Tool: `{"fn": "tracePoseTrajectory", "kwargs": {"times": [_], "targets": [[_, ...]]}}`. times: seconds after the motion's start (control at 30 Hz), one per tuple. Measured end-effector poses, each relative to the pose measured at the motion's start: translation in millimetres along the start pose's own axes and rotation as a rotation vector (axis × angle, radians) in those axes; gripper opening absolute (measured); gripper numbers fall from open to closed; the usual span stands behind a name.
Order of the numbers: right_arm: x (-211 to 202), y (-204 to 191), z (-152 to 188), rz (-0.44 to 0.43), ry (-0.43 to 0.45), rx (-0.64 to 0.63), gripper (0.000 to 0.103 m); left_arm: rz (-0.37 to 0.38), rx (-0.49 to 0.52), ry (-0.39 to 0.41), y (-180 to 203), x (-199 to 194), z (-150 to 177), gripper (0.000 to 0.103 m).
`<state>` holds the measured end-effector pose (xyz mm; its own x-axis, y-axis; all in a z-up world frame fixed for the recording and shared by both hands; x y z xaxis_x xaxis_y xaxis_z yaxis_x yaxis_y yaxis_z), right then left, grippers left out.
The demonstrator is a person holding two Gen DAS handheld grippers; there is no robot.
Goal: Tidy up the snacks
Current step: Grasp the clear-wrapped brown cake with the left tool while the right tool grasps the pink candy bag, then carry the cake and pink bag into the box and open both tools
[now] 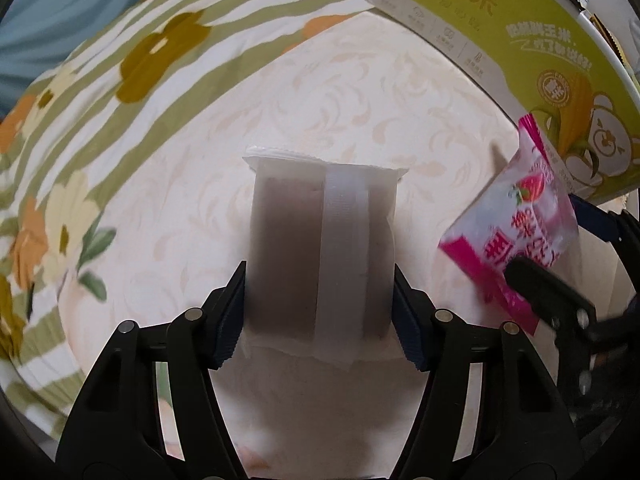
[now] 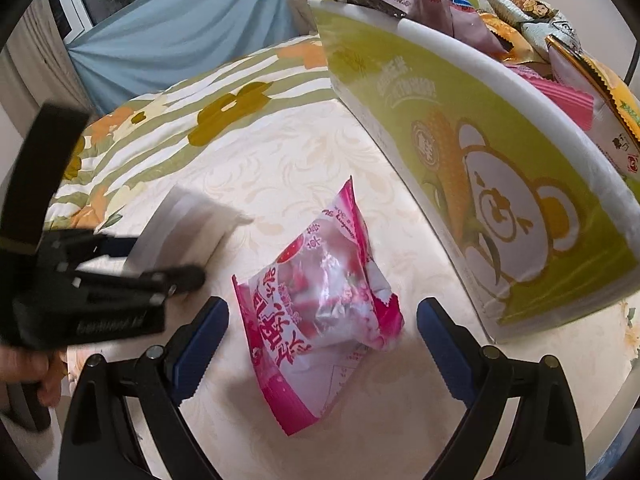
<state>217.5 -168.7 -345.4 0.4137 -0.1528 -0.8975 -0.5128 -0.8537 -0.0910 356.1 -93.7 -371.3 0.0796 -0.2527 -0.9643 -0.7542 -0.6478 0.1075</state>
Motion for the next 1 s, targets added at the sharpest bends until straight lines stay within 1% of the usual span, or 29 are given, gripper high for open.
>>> {"fn": "tracePoseTrajectory", "kwargs": {"times": [0.2,0.3,0.43,0.53,0.57,0.6,0.67,0.73,0.8,0.87,1.0], "targets": [[12,-3,-2,-0.027,-0.035,0.019,0.089,-0.003,-0.049,-0.002,5,-6,18,0.061],[16,-3,-2,-0.038,-0.047,0.023,0.083,-0.004,-0.085,0.004,8,-10,27,0.061],[19,-2,-3,-0.045,-0.052,0.024,0.081,-0.015,-0.085,0.004,10,-11,30,0.061],[21,-4,-6,-0.045,-0.046,0.012,0.081,-0.007,-0.098,0.006,11,-12,33,0.060],[22,-6,-7,-0.040,-0.044,-0.001,0.079,-0.003,-0.104,0.007,11,-13,35,0.060],[22,-6,-7,-0.026,-0.040,-0.020,0.072,0.003,-0.113,0.007,11,-13,36,0.060],[22,-9,-7,-0.015,-0.035,-0.055,0.066,0.020,-0.134,0.010,10,-14,37,0.060],[21,-11,-6,-0.017,-0.032,-0.078,0.063,0.053,-0.169,0.025,10,-17,38,0.059],[19,-13,-5,-0.026,-0.027,-0.095,0.057,0.077,-0.199,0.037,9,-20,38,0.059],[16,-15,-5,-0.033,-0.022,-0.106,0.054,0.074,-0.206,0.050,8,-23,35,0.059],[6,-16,-9,-0.039,0.003,-0.115,0.054,0.084,-0.216,0.088,9,-39,30,0.059]]}}
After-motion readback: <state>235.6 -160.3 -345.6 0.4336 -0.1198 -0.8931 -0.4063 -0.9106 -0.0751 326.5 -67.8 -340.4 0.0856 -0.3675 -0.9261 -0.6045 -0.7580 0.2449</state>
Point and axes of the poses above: each gripper's, at about its wrist camera, not at the fingertips, and x roughly the way its jaws point, y to its right, z to its underside, the point moved 8 cm from there along x, roughly the way its jaws point, and after that the axes turned 5 degrees about z, right-handed, at the moved point
